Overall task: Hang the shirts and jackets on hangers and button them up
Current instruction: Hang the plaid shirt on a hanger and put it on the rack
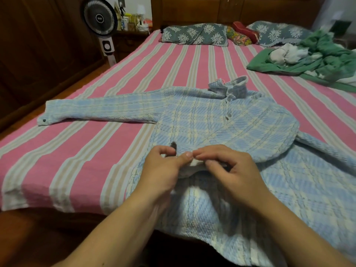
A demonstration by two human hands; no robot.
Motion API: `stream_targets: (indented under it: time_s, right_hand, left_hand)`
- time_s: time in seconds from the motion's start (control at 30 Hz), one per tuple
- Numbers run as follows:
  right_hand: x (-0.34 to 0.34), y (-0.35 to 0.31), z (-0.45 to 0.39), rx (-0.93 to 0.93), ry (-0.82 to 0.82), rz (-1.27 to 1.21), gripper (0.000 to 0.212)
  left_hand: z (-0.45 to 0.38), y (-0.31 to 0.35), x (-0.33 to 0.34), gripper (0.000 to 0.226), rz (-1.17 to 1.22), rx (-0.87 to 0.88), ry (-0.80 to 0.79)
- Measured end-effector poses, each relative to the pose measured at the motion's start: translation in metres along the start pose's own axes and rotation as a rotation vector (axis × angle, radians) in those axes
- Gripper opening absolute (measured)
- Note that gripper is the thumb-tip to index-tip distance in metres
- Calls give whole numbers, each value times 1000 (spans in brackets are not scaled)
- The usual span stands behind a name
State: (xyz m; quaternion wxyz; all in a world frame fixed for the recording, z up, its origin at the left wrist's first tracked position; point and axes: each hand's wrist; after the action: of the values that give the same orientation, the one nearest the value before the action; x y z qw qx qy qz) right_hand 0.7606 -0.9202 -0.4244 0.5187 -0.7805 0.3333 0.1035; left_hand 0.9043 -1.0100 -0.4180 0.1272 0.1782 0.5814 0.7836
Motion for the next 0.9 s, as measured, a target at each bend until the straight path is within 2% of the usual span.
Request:
stream_targets:
  time_s: [0.07,0.2,0.3,0.37,0.43,0.6,0.8,0.83,0.9]
  right_hand:
    - [-9,-2,0,125,-9,-94,29]
    - [-4,1,2,85,2,20,25]
    - [-5,8,1,21,2,128,21]
    - [-7,15,-1,-74,-45,302,28]
    - [-4,22,-1,-147,-55,419,30]
    - [12,22,-1,-208,101,338,13]
    - [11,27,-1,-227,52,275,9]
    - [9,27,-1,-236,51,279,8]
    - [8,26,-1,-248,58,284,4]
  left_hand:
    - [-1,-1,1,36,-69,73,8]
    - [0,-7,8,33,-294,245,2]
    - [-2,-6,8,43,-315,195,-13]
    - [-5,-5,3,26,-248,117,-51]
    - [-8,-5,-2,26,-231,65,-98]
    - [-7,-5,-3,19,-251,93,-197]
    - [-7,-6,-1,12,-90,5,-158]
    - [-9,-5,-2,13,-77,-9,-168]
    - [-10,-4,-4,31,-72,-19,-195]
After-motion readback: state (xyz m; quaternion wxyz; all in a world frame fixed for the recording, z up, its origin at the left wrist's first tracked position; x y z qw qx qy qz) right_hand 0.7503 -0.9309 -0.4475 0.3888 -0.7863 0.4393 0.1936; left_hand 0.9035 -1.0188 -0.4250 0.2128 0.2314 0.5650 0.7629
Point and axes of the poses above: each hand's wrist, its own z-axis away from the middle knuckle, its own x-axis out of the palm, y = z × x, and after that the axes turned 5 degrees about -y, right-handed
